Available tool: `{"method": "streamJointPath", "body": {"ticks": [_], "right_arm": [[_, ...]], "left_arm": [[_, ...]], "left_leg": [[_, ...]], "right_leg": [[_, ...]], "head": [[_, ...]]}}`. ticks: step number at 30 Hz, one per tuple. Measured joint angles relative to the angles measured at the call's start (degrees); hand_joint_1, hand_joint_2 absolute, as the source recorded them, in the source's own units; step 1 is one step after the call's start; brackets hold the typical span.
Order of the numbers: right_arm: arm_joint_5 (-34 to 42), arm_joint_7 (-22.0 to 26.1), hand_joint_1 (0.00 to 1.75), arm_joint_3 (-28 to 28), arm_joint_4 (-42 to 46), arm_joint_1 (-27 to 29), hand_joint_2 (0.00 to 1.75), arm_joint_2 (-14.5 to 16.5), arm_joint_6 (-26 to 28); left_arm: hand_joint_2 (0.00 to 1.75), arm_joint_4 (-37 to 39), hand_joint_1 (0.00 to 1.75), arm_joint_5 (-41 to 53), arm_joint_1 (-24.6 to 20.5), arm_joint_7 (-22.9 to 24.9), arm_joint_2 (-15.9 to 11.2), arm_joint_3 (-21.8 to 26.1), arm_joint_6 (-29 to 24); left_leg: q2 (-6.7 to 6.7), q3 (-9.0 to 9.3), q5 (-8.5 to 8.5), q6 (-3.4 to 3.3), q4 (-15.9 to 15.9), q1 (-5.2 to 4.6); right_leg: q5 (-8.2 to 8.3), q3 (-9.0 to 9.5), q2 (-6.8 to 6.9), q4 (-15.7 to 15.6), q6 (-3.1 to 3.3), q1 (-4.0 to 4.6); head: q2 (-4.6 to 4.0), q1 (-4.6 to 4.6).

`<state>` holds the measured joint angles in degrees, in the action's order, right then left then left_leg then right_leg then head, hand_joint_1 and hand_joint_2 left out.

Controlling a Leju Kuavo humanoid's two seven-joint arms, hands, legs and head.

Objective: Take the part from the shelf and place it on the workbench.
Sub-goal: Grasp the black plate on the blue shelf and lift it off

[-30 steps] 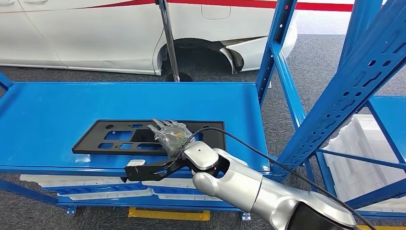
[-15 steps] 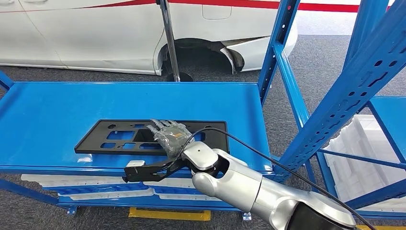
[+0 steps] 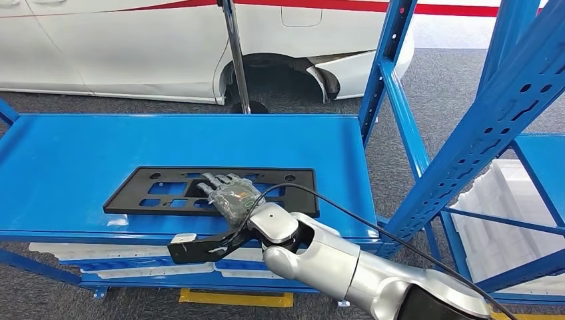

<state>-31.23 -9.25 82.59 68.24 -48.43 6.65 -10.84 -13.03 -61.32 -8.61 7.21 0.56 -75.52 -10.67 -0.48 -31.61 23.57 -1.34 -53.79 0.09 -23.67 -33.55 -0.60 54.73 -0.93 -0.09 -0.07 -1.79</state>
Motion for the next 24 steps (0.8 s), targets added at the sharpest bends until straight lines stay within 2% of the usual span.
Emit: {"method": "streamJointPath", "body": {"ticks": [2, 4, 5, 7, 8, 9, 10, 12, 13, 14, 15, 16, 17, 18, 20, 22, 24], "right_arm": [[-0.04, 0.25, 0.0, 0.04, -0.09, 0.03, 1.75, 0.36, 0.01], [-0.08, 0.4, 0.0, 0.1, -0.19, 0.0, 1.75, 0.62, 0.02], [-0.09, 0.45, 0.0, 0.16, -0.25, 0.02, 1.75, 0.65, 0.02], [-0.09, 0.49, 0.0, 0.32, -0.44, 0.22, 1.75, 0.62, 0.01], [-0.08, 0.49, 0.0, 0.42, -0.57, 0.41, 1.75, 0.59, 0.01], [-0.08, 0.49, 0.0, 0.49, -0.72, 0.58, 1.75, 0.56, 0.0], [-0.07, 0.49, 0.0, 0.54, -0.84, 0.67, 1.75, 0.55, 0.0], [-0.07, 0.49, 0.0, 0.56, -1.0, 0.69, 1.75, 0.55, 0.0], [-0.06, 0.49, 0.0, 0.57, -1.05, 0.67, 1.75, 0.63, -0.01], [-0.05, 0.49, 0.0, 0.58, -1.1, 0.68, 1.75, 0.7, -0.01], [-0.04, 0.49, 0.0, 0.59, -1.14, 0.69, 1.75, 0.79, -0.02], [-0.03, 0.49, 0.0, 0.6, -1.16, 0.7, 1.75, 0.87, -0.02], [-0.02, 0.49, 0.0, 0.6, -1.17, 0.7, 1.75, 0.87, -0.02], [-0.01, 0.49, 0.0, 0.6, -1.19, 0.69, 1.75, 0.9, -0.02], [0.0, 0.49, 0.0, 0.6, -1.21, 0.68, 1.75, 0.91, -0.02], [0.0, 0.49, 0.0, 0.6, -1.27, 0.68, 1.75, 0.91, -0.02], [0.0, 0.49, 0.0, 0.6, -1.34, 0.68, 1.75, 0.91, -0.02]], "left_arm": [[0.0, 0.0, 0.0, 0.02, 0.0, 0.0, 0.03, -0.01, 0.0], [0.0, 0.0, 0.0, 0.03, -0.06, 0.0, 0.1, -0.02, 0.0], [0.0, 0.0, 0.0, 0.03, -0.1, 0.0, 0.14, -0.02, -0.01], [0.0, 0.0, 0.0, 0.03, -0.13, 0.0, 0.16, -0.02, -0.02], [0.0, 0.0, 0.0, 0.03, -0.08, 0.0, 0.16, -0.02, -0.02], [0.0, 0.0, 0.0, 0.04, -0.01, 0.0, 0.16, -0.02, -0.02], [0.0, 0.0, 0.0, 0.04, 0.04, 0.0, 0.17, -0.02, -0.02], [0.0, 0.02, 0.0, 0.05, 0.04, 0.0, 0.12, -0.02, -0.02], [0.0, 0.04, 0.0, 0.05, -0.03, 0.0, 0.09, -0.02, -0.03], [0.0, 0.07, 0.0, 0.06, -0.07, 0.0, 0.06, -0.02, -0.03], [0.0, 0.09, 0.0, 0.07, -0.08, 0.0, 0.03, -0.02, -0.04], [0.0, 0.09, 0.0, 0.08, -0.07, 0.0, 0.05, -0.02, -0.05], [0.0, 0.09, 0.0, 0.09, -0.03, 0.0, 0.05, -0.02, -0.06], [0.0, 0.09, 0.0, 0.1, -0.03, 0.0, 0.05, -0.02, -0.07], [0.0, 0.09, 0.0, 0.1, -0.12, -0.01, 0.05, -0.02, -0.07], [0.0, 0.09, 0.0, 0.13, -0.18, -0.02, 0.05, -0.02, -0.07], [0.0, 0.09, 0.0, 0.29, -0.16, -0.06, 0.07, -0.02, -0.07]], "left_leg": [[0.05, 0.55, -0.32, -0.66, 0.87, 0.12], [0.15, 1.86, -1.11, -1.01, 2.78, 0.55], [0.19, 2.4, -1.38, -1.0, 3.45, 0.82], [0.22, 2.72, -1.32, -0.93, 3.67, 1.08], [0.21, 2.78, -1.19, -0.74, 3.61, 1.32], [0.18, 2.85, -0.99, -0.43, 3.48, 1.66], [0.14, 2.93, -0.69, 0.03, 3.2, 2.12], [0.06, 2.93, 0.36, 1.4, 2.04, 2.92], [0.03, 2.8, 0.95, 2.15, 1.33, 3.16], [0.0, 2.64, 1.41, 2.72, 0.79, 3.26], [-0.01, 2.49, 1.59, 2.85, 0.49, 3.25], [-0.02, 2.46, 1.51, 2.62, 0.42, 3.31], [-0.03, 2.48, 1.31, 2.2, 0.5, 3.31], [-0.01, 2.54, 1.08, 1.74, 0.62, 3.29], [0.03, 2.71, 0.86, 1.42, 0.99, 3.27], [0.07, 2.89, 0.87, 1.5, 1.45, 3.31], [0.09, 2.95, 0.93, 2.12, 1.73, 3.37]], "right_leg": [[0.17, 0.3, 0.05, -0.42, -0.41, -0.08], [-1.01, -0.17, 0.08, 1.24, -0.9, 0.04], [-2.5, -1.34, 0.11, 3.93, -1.18, -0.05], [-5.91, -5.17, 0.11, 11.63, -1.97, -0.51], [-6.74, -6.72, 0.12, 14.5, -2.38, -0.81], [-6.45, -7.28, 0.15, 15.3, -2.81, -1.16], [-4.99, -6.54, 0.21, 13.56, -3.32, -1.56], [-1.33, -2.7, 0.27, 5.92, -4.49, -2.33], [-0.32, -1.12, 0.08, 2.83, -4.57, -2.51], [-0.02, -0.29, -0.13, 1.16, -4.25, -2.61], [-0.32, -0.23, -0.39, 0.89, -3.75, -2.55], [-0.23, -0.38, -0.5, 0.94, -3.13, -2.58], [-0.17, -0.47, -0.52, 0.97, -2.87, -2.61], [-0.18, -0.53, -0.56, 0.98, -2.78, -2.54], [-0.28, -0.56, -0.61, 0.99, -2.48, -2.38], [-0.41, -0.56, -0.58, 1.0, -2.18, -2.14], [-0.49, -0.57, -0.51, 1.04, -2.01, -1.96]], "head": [[0.0, -0.01], [0.0, 0.05], [0.0, 0.1], [0.0, 0.12], [0.0, 0.13], [0.0, 0.12], [0.0, 0.12], [0.0, 0.14], [0.0, 0.19], [0.0, 0.24], [0.0, 0.26], [0.0, 0.25], [0.0, 0.2], [0.0, 0.15], [0.0, 0.09], [0.0, 0.07], [0.0, 0.07]]}}
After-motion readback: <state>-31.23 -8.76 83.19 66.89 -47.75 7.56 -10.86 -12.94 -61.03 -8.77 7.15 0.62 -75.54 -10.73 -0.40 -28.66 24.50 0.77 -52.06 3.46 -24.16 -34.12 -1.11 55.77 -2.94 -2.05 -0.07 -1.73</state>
